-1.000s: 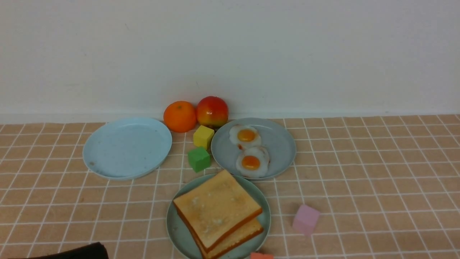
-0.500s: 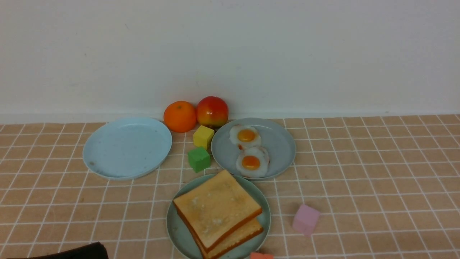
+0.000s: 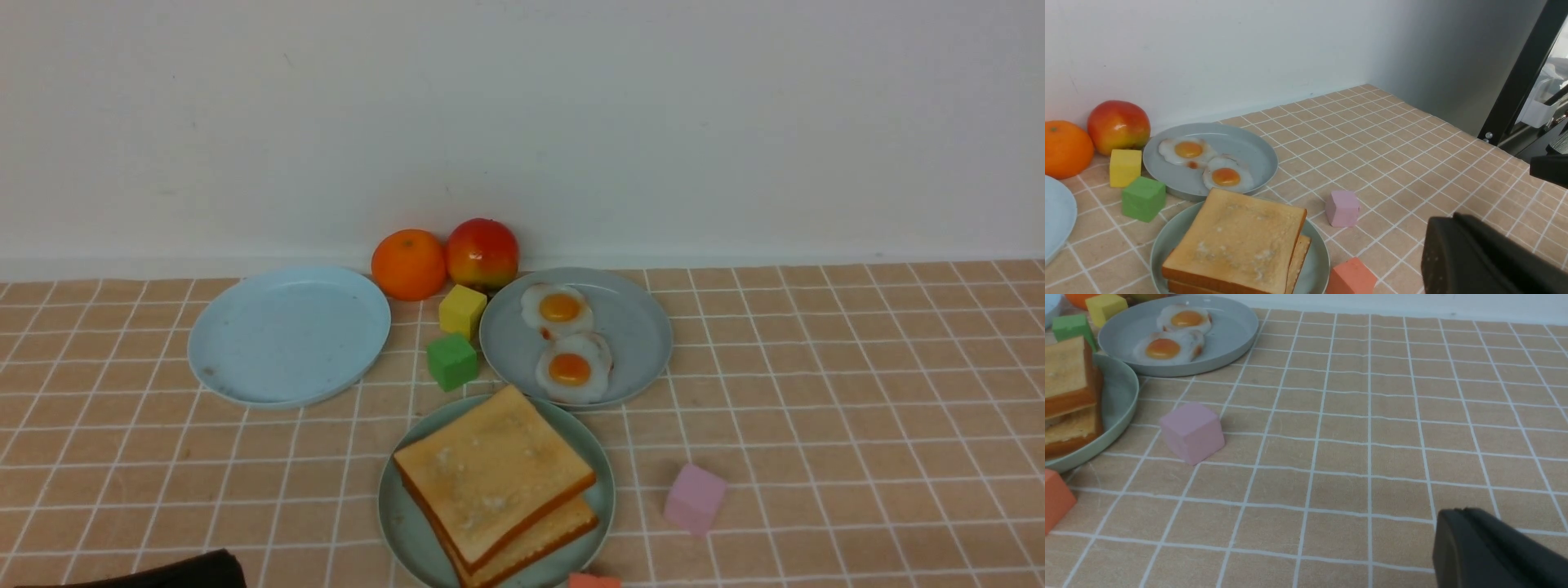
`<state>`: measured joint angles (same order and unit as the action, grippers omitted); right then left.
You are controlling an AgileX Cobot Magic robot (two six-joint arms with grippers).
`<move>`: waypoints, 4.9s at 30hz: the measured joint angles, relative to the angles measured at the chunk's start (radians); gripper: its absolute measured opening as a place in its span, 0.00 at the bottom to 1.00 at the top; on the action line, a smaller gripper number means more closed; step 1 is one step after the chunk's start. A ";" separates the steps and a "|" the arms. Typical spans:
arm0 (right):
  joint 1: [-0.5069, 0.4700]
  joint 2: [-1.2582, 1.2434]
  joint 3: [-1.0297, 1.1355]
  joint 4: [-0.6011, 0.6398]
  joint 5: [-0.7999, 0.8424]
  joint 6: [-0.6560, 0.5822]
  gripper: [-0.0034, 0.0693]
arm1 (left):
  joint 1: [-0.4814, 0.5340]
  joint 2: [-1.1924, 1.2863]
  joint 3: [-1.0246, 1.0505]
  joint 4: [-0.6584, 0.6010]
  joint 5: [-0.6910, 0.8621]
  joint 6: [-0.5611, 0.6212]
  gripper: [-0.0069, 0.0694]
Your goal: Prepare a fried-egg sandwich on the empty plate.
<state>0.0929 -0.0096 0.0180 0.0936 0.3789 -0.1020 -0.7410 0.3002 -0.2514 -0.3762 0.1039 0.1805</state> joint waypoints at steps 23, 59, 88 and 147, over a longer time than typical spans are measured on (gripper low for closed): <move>0.000 0.000 -0.001 0.001 0.002 -0.001 0.06 | 0.453 -0.217 0.136 0.272 -0.031 -0.247 0.07; 0.000 0.000 -0.001 0.001 0.004 0.000 0.11 | 0.634 -0.310 0.282 0.376 0.273 -0.497 0.07; 0.000 0.000 -0.001 0.001 0.004 0.000 0.15 | 0.634 -0.310 0.282 0.376 0.273 -0.497 0.09; 0.000 0.000 -0.001 0.001 0.004 0.000 0.24 | 0.634 -0.310 0.282 0.376 0.273 -0.497 0.10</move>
<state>0.0926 -0.0096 0.0169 0.0946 0.3826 -0.1019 -0.1075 -0.0100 0.0309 0.0000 0.3765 -0.3163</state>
